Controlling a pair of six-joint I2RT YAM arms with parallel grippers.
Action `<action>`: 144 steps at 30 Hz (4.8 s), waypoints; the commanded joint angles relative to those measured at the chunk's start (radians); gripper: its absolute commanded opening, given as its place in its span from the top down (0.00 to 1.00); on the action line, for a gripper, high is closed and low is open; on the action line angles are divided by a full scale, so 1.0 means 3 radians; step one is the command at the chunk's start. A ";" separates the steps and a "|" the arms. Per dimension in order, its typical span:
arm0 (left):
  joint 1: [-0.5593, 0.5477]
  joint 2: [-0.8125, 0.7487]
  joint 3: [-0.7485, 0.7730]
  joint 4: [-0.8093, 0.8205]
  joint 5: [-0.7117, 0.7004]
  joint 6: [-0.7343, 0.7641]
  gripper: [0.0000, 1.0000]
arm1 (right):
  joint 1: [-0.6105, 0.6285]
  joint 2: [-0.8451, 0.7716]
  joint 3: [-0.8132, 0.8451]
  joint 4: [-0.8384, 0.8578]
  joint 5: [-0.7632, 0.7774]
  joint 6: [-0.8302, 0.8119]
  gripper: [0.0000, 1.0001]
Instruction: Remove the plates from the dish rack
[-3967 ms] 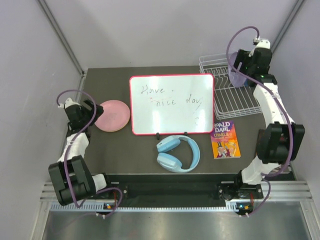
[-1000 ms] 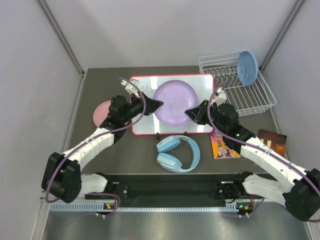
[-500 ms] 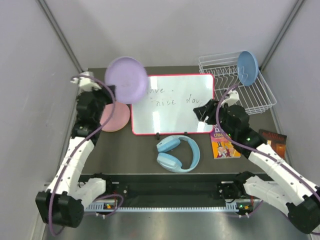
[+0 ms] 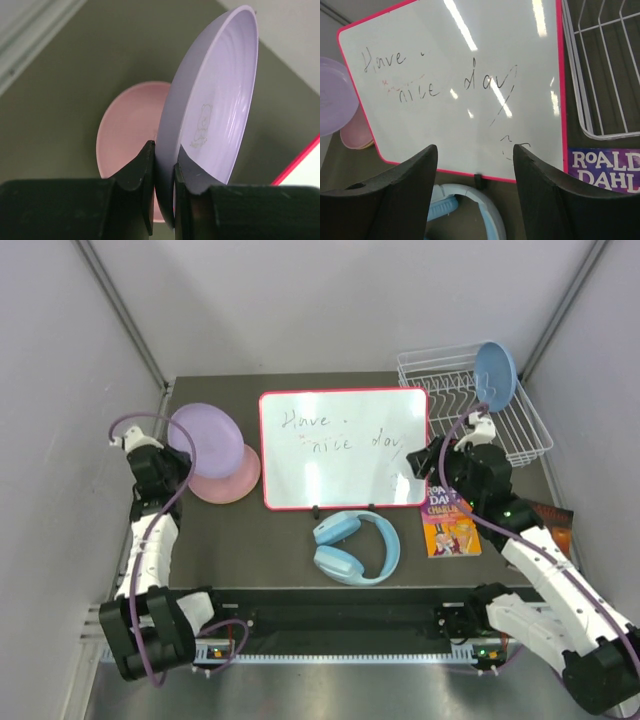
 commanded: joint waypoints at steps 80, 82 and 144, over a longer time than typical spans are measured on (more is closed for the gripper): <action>-0.0282 0.0543 0.0002 0.1052 0.1754 -0.0595 0.01 | -0.1151 0.3974 0.2972 0.2671 0.3181 -0.3736 1.00; -0.0292 0.0523 -0.0009 0.1047 0.1749 -0.0590 0.01 | -0.1120 0.3811 0.2773 0.3049 0.3258 -0.3859 1.00; -0.2404 -0.0065 0.0200 0.0746 0.0058 0.0064 1.00 | 0.1048 -0.0290 0.0006 0.0070 0.0735 0.0246 0.39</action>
